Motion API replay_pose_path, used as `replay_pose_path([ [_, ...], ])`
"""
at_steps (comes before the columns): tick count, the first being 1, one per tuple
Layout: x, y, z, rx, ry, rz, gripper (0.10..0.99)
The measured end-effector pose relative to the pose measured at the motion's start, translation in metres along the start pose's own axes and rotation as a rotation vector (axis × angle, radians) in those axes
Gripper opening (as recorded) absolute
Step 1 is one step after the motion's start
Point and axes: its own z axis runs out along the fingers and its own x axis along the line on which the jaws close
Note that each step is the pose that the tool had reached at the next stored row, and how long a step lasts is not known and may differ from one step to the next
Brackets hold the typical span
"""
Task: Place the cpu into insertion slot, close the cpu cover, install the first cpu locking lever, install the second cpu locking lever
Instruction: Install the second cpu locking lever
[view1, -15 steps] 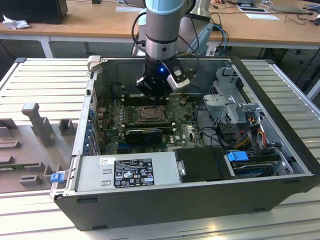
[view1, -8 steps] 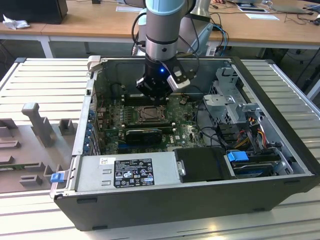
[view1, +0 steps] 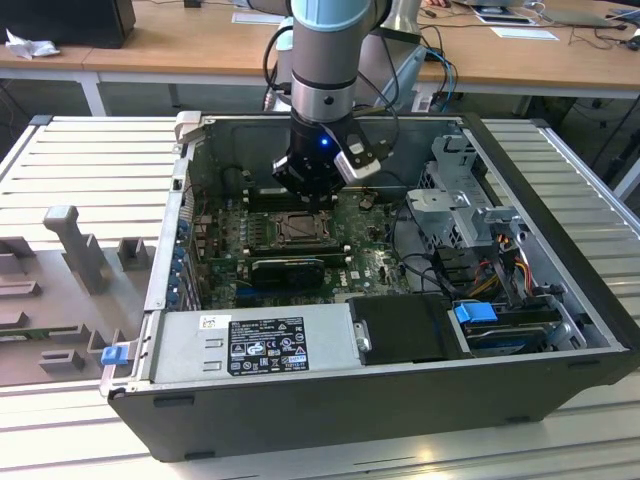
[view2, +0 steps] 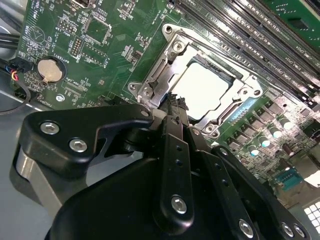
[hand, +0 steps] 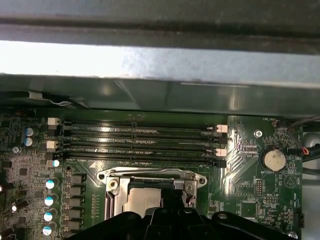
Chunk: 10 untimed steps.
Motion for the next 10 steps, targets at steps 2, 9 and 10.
replay_pose_path([
  [2,0.0,-0.0003,0.0,0.0,0.0,0.0,0.106],
  [9,-0.0001,-0.0008,-0.0069,0.0,0.0,0.0,0.106],
  [10,0.0,-0.0027,-0.007,0.0,0.0,0.0,0.106],
])
